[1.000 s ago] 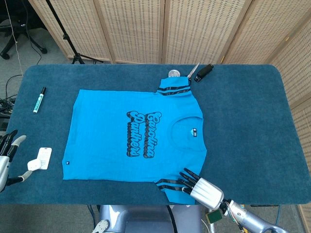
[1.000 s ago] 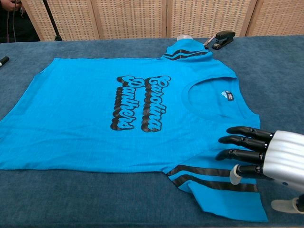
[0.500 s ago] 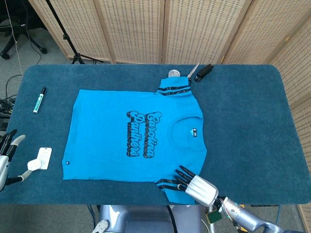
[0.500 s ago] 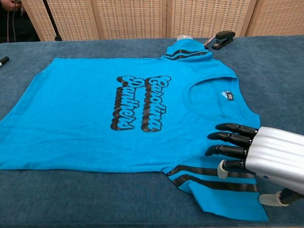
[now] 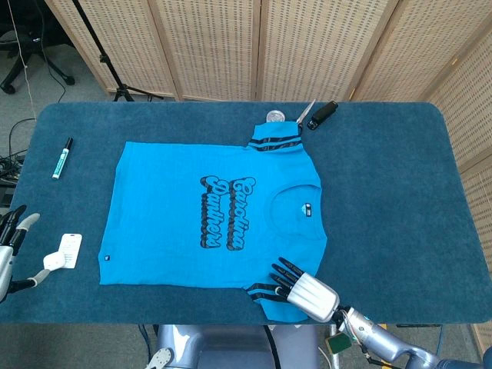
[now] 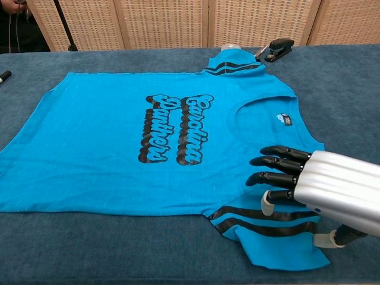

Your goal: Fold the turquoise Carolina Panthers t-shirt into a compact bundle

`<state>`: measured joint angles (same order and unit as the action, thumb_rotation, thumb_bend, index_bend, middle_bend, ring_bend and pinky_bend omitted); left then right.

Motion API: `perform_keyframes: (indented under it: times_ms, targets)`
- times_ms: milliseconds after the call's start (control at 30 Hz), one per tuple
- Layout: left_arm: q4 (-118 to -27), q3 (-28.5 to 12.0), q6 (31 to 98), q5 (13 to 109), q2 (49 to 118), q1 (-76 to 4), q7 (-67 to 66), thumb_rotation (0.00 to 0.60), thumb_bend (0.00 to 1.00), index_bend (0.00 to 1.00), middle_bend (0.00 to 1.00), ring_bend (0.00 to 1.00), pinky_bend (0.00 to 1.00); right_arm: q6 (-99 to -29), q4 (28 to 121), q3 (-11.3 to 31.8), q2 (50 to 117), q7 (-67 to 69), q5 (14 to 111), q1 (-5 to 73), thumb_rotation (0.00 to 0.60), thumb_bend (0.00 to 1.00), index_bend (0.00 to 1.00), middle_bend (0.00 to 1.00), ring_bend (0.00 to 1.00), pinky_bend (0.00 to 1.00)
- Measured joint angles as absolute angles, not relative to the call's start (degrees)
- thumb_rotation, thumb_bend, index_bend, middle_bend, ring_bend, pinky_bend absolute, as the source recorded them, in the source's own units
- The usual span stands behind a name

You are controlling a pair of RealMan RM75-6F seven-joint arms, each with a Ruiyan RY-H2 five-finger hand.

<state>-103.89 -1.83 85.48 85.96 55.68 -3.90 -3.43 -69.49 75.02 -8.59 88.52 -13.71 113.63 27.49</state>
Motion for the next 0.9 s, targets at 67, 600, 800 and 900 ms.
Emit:
perform_keyframes:
  times_ms: [67,600,800,900]
  targets:
    - [-103.9,-1.8,85.4,86.0,55.7,-3.9,-3.4,0.600,0.00,0.00,0.00,0.00,0.00,-69.6,74.8,-8.6,88.7,-13.6,113.4,27.6,0.600,0.16,0.38,0.19,0.00,0.00]
    - [-103.8,-1.7,85.2,85.9,55.8,-4.0,-3.5,0.600,0.00,0.00,0.00,0.00,0.00,-70.4,74.1,-9.7,89.1,-13.2,113.1,28.0,0.600,0.47,0.48,0.19,0.00,0.00]
    - [-103.1,-1.5,85.0,86.4,56.2,-4.1,-3.5,0.600,0.00,0.00,0.00,0.00,0.00,-71.5,73.6,-10.3,89.1,-11.4,113.5,28.1,0.600,0.37,0.54,0.20,0.00,0.00]
    - [-101.4,-1.2,85.7,88.7,56.9,-4.2,-1.3,0.600,0.00,0.00,0.00,0.00,0.00,-72.4,73.0,-10.7,89.3,-9.7,114.0,28.2,0.600,0.36,0.55,0.20,0.00,0.00]
